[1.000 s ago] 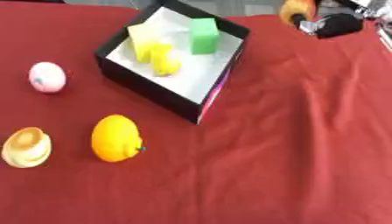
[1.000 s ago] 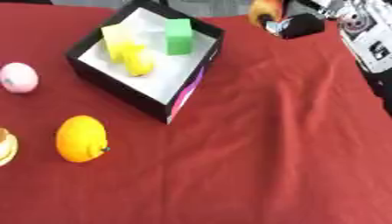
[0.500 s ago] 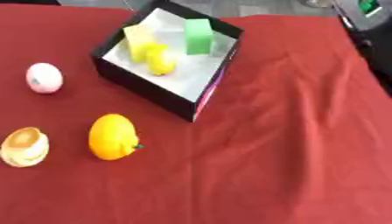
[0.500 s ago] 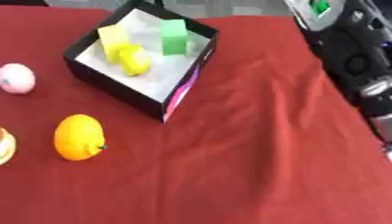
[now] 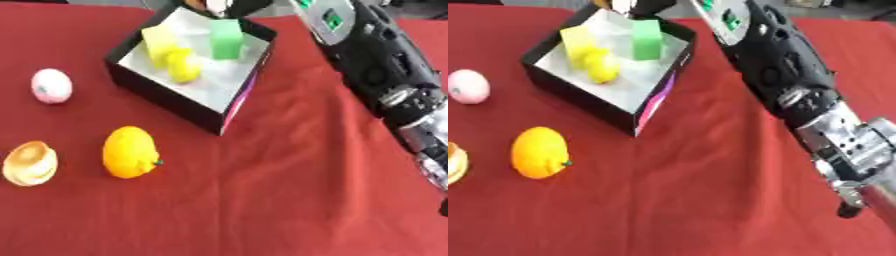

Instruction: Pick up objects on the table and place them in the box.

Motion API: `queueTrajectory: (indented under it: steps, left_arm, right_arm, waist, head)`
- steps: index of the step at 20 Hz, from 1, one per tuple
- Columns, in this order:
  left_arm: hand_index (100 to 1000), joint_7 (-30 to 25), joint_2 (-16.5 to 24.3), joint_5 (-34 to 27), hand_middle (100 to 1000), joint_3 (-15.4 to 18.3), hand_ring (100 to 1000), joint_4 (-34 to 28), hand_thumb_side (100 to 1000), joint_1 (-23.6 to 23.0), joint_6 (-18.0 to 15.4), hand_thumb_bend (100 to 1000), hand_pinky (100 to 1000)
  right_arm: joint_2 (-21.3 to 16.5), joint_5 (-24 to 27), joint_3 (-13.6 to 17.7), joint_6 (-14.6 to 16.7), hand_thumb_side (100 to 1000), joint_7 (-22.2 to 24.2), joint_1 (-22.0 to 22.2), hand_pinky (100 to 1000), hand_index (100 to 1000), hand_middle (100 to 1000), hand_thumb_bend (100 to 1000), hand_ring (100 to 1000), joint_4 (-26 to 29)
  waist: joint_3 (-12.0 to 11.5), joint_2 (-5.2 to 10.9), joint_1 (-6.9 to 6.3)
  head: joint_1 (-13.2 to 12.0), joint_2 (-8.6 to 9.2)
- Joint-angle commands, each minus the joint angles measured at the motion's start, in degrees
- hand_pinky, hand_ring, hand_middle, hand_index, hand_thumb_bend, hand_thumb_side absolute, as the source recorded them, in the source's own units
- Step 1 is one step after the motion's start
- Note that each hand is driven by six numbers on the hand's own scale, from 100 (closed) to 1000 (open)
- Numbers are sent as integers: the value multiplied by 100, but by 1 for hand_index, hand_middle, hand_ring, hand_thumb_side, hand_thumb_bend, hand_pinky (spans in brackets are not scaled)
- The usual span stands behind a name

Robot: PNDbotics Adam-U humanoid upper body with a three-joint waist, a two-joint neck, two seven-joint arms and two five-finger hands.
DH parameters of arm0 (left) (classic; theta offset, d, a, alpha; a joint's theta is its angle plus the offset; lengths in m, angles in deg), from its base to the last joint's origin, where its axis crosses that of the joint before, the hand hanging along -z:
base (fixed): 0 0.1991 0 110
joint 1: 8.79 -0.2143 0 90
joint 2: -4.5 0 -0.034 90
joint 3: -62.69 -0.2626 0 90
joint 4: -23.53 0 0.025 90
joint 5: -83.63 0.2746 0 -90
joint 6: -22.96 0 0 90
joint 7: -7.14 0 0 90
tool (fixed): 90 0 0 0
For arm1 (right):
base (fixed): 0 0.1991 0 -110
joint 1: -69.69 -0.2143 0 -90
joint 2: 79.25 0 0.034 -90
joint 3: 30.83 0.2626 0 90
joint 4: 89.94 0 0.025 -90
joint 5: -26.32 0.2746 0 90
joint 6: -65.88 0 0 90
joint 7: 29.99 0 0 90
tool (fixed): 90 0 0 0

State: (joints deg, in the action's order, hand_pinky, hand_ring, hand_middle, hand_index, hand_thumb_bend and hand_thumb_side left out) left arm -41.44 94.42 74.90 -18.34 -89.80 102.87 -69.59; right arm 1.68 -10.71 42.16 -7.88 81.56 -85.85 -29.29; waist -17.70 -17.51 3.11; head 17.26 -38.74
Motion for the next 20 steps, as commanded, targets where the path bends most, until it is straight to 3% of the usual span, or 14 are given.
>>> queueTrajectory:
  steps: [1,3,5,6,7,9,11,19,20]
  left_arm:
    - [754,-60,90,-9,744,1,787,-119,503,53,8,350,714]
    - [752,-100,102,-23,741,-8,787,-108,505,45,22,348,713]
    - [751,-140,116,-34,736,-16,786,-96,506,35,32,347,713]
    - [751,-155,121,-36,734,-16,786,-90,505,31,35,348,713]
    - [752,-162,126,-38,735,-13,787,-85,504,26,36,348,713]
    - [752,-151,136,-36,734,-2,786,-81,502,15,34,349,712]
    - [752,-132,149,-31,733,7,786,-78,501,-2,33,349,712]
    - [750,-190,267,-34,725,3,785,17,506,-125,74,342,711]
    - [749,-205,283,-42,723,2,784,35,495,-135,80,344,710]
  right_arm:
    - [15,-312,2,211,556,-3,-37,754,764,576,174,588,-111]
    - [10,-401,6,335,566,11,13,801,815,637,237,648,-115]
    - [-19,-393,12,486,468,69,52,845,897,739,340,745,-63]
    - [-40,-358,23,554,395,100,71,852,913,757,343,762,-24]
    - [-66,-299,40,602,310,123,94,864,928,776,321,782,25]
    - [-136,-130,91,601,213,131,148,882,939,795,108,798,155]
    - [-245,181,142,490,147,96,225,903,947,812,100,811,359]
    - [-1258,2557,529,-280,228,-61,800,983,957,854,100,850,1849]
    - [-1414,2838,589,-376,296,-66,927,985,957,856,100,855,2057]
  waist:
    - [0,95,-47]
    - [15,92,-47]
    - [33,91,-47]
    - [40,92,-47]
    - [48,94,-48]
    - [67,100,-46]
    - [92,107,-42]
    - [282,129,-30]
    - [303,127,-30]
  head:
    - [-18,-2]
    - [-55,-4]
    - [-89,-5]
    - [-102,-8]
    - [-114,-13]
    - [-137,-24]
    - [-177,-32]
    - [-548,-68]
    - [-597,-68]
